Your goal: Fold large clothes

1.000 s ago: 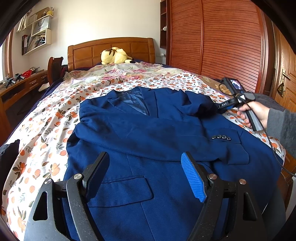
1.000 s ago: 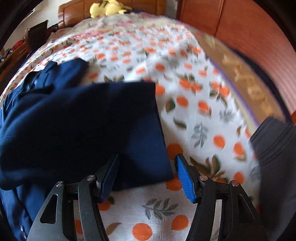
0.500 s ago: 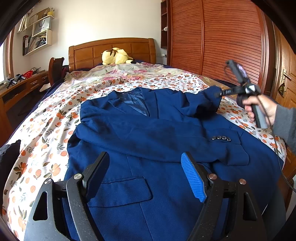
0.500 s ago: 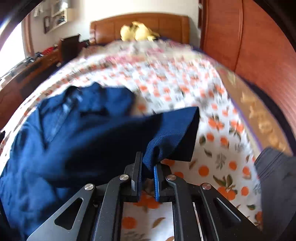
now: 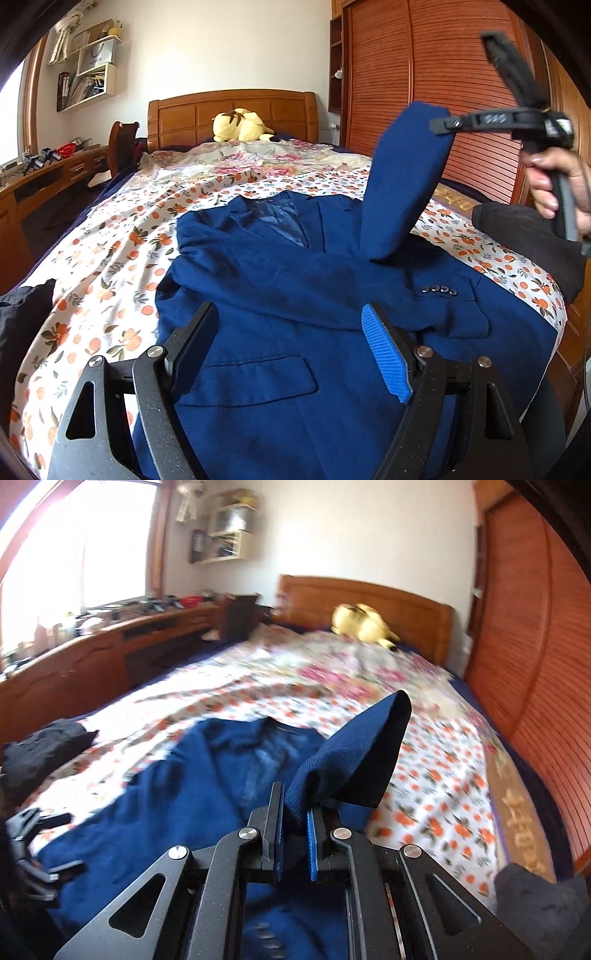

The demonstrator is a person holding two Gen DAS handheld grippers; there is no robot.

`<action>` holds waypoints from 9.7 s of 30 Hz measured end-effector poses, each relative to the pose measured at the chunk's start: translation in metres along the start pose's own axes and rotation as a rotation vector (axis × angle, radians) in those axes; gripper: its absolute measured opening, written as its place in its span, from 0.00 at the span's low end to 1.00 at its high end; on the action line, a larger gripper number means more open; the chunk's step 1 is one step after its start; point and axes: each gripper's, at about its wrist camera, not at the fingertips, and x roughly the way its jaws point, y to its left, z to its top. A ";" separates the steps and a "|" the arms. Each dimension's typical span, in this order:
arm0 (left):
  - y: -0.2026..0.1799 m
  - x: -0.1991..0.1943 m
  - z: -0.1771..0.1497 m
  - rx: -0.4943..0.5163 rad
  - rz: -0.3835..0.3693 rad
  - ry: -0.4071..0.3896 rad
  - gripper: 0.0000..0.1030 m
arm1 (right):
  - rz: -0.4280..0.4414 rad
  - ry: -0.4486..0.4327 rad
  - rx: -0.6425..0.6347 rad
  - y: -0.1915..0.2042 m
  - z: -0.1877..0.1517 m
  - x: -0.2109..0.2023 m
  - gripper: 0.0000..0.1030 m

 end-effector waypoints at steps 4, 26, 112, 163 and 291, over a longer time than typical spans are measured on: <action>0.008 -0.004 -0.006 -0.009 0.011 0.012 0.78 | 0.083 -0.018 -0.033 0.029 -0.005 -0.023 0.10; 0.018 -0.003 -0.020 0.013 0.061 0.048 0.78 | 0.121 0.205 0.065 -0.023 -0.096 -0.010 0.37; 0.081 -0.075 -0.126 -0.193 0.041 0.249 0.21 | -0.021 0.253 0.232 -0.064 -0.236 -0.060 0.41; 0.055 -0.072 0.047 -0.011 0.032 0.007 0.04 | 0.010 0.025 0.175 -0.058 -0.139 -0.122 0.04; 0.045 -0.105 -0.070 -0.069 0.056 0.193 0.15 | -0.093 0.170 0.106 -0.035 -0.129 -0.123 0.46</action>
